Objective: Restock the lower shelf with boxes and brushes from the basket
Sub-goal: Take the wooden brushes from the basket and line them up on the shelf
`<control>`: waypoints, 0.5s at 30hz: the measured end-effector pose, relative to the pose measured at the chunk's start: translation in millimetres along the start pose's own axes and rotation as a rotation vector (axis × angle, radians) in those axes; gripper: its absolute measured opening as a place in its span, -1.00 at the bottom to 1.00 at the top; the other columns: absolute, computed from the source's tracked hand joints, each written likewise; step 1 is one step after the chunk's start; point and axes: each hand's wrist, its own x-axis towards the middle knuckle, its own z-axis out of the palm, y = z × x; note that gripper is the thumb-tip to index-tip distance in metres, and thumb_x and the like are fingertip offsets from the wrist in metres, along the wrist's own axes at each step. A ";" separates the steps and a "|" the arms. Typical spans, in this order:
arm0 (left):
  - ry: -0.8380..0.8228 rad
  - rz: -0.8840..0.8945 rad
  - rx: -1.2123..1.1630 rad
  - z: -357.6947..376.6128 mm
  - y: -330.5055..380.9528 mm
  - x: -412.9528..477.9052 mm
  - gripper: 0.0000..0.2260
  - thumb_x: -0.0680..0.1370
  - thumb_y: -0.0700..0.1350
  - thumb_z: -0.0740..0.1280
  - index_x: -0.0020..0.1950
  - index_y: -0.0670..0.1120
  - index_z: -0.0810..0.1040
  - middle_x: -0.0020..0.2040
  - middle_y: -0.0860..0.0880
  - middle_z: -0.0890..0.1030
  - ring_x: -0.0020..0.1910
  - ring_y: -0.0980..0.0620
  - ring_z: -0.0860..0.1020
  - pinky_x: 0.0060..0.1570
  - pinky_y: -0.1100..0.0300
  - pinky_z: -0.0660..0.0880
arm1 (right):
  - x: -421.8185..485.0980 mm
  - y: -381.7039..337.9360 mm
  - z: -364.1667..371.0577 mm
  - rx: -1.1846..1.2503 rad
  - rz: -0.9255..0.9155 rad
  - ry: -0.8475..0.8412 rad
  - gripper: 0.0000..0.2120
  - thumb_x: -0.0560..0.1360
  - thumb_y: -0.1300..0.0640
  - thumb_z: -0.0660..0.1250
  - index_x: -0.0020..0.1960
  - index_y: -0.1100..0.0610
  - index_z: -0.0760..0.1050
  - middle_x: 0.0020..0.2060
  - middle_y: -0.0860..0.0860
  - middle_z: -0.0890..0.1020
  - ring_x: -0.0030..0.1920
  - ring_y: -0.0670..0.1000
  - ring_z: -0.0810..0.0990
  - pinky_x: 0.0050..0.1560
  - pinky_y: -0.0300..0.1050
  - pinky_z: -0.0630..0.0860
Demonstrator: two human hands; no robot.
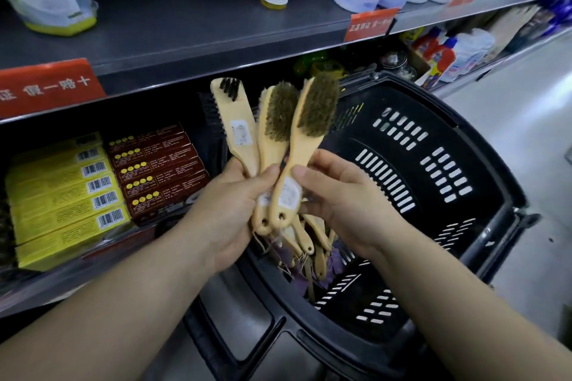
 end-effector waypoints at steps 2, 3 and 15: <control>0.004 -0.008 0.001 -0.1 -0.5 -1.3 -0.73 0.56 -0.12 0.25 0.26 0.03 0.47 0.08 -0.03 0.66 -0.10 0.06 0.66 -0.43 0.27 0.53 | 1.3 3.0 -2.4 -0.076 0.002 0.005 -0.92 0.53 0.23 0.27 -0.01 0.20 0.50 -0.26 0.04 0.61 -0.28 -0.03 0.59 -0.22 -0.16 0.59; 0.002 -0.016 0.023 -1.4 -0.5 -2.0 -0.72 0.54 -0.05 0.27 0.25 0.05 0.47 0.07 -0.02 0.67 -0.11 0.05 0.66 -0.45 0.28 0.52 | 2.1 4.5 -4.1 -0.113 0.004 0.003 -0.94 0.53 0.21 0.27 -0.04 0.19 0.49 -0.32 0.02 0.60 -0.35 -0.06 0.57 -0.30 -0.22 0.58; 0.180 0.021 0.220 -21.4 7.6 10.2 -0.64 0.27 -0.15 0.50 0.03 -0.05 0.54 -0.30 0.04 0.68 -0.31 -0.01 0.57 -0.48 0.34 0.36 | 61.6 37.2 -31.0 -0.132 0.110 0.013 -0.62 0.61 -0.07 0.08 -0.17 0.12 0.52 -0.31 0.00 0.57 -0.30 -0.05 0.51 -0.23 -0.21 0.48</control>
